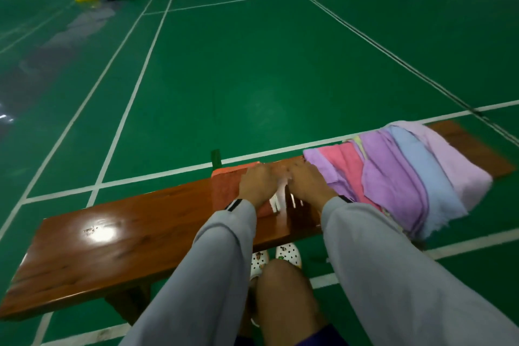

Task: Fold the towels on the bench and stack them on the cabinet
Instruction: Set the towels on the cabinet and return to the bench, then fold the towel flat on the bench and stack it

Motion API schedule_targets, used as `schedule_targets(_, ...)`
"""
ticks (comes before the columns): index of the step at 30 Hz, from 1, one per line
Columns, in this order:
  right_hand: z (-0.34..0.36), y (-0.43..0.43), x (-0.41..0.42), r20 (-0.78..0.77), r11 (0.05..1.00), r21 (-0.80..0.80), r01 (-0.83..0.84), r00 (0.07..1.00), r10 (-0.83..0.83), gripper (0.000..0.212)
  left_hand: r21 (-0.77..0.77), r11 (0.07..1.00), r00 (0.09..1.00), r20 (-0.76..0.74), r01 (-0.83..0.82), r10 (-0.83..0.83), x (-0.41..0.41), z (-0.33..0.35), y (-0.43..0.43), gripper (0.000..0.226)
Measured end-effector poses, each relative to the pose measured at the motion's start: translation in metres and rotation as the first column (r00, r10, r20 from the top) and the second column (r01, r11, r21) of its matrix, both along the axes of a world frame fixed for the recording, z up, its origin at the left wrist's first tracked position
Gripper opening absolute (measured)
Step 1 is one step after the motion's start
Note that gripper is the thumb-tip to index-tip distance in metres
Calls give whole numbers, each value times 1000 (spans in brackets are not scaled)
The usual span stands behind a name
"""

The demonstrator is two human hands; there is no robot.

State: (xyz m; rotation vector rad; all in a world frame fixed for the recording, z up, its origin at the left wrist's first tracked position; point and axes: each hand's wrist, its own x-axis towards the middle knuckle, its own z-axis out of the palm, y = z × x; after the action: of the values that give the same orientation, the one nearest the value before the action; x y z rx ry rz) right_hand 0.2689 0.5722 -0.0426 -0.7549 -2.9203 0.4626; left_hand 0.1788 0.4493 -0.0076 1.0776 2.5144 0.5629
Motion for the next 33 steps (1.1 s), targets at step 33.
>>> schedule_targets(33, 73, 51, 128, -167, 430, -902, 28, 897, -410, 94, 577, 592, 722, 692, -562, 10, 101, 104, 127, 21)
